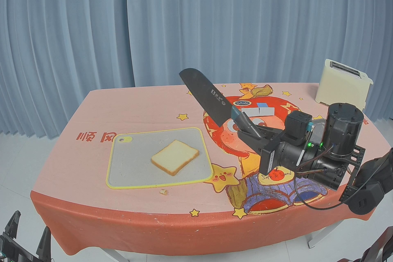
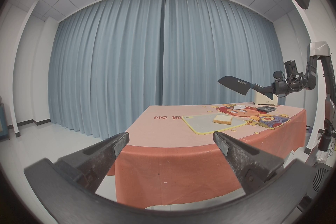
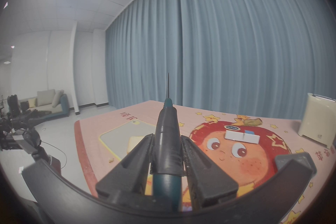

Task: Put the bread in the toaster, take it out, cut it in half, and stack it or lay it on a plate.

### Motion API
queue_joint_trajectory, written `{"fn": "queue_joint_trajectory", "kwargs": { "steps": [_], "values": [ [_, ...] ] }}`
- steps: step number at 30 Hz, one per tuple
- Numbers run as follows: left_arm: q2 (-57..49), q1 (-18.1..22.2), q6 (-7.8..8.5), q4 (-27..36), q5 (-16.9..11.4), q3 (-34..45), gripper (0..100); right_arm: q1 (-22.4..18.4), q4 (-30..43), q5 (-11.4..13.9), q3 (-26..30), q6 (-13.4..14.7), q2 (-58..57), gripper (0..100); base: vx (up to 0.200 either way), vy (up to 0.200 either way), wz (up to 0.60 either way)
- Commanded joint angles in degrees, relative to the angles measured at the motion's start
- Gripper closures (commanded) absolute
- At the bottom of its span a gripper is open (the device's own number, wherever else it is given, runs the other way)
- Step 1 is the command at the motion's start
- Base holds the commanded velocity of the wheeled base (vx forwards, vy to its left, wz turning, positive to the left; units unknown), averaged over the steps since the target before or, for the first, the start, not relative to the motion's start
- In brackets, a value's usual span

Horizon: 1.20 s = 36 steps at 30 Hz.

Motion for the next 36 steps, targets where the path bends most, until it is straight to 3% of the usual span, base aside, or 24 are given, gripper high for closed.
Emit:
{"fn": "queue_joint_trajectory", "kwargs": {
  "steps": [1,8,13,17,36],
  "values": [
    [-0.84,-0.08,0.05,-0.01,0.01,1.01,0,0.3,-0.86,2.65,-1.39,-0.55,3.06,100,0.0,0.0,0.0],
    [-0.84,0.01,0.05,-0.01,0.01,1.01,0,0.57,-1.3,3.27,-1.03,-2.49,2.53,100,0.0,0.0,0.0],
    [-0.84,0.01,-0.3,-0.01,0.01,1.01,0,1.45,-2.0,2.74,4.15,-3.37,0.25,100,0.0,0.0,0.0],
    [-0.84,0.01,-0.03,-0.01,0.01,1.01,0,1.45,-5.52,2.65,4.5,-5.3,-0.1,100,0.0,0.0,0.0],
    [-0.84,0.01,-0.12,-0.19,0.45,1.01,0,3.91,-6.48,2.12,6.26,-5.83,-0.02,100,0.0,0.0,0.0]
  ]
}}
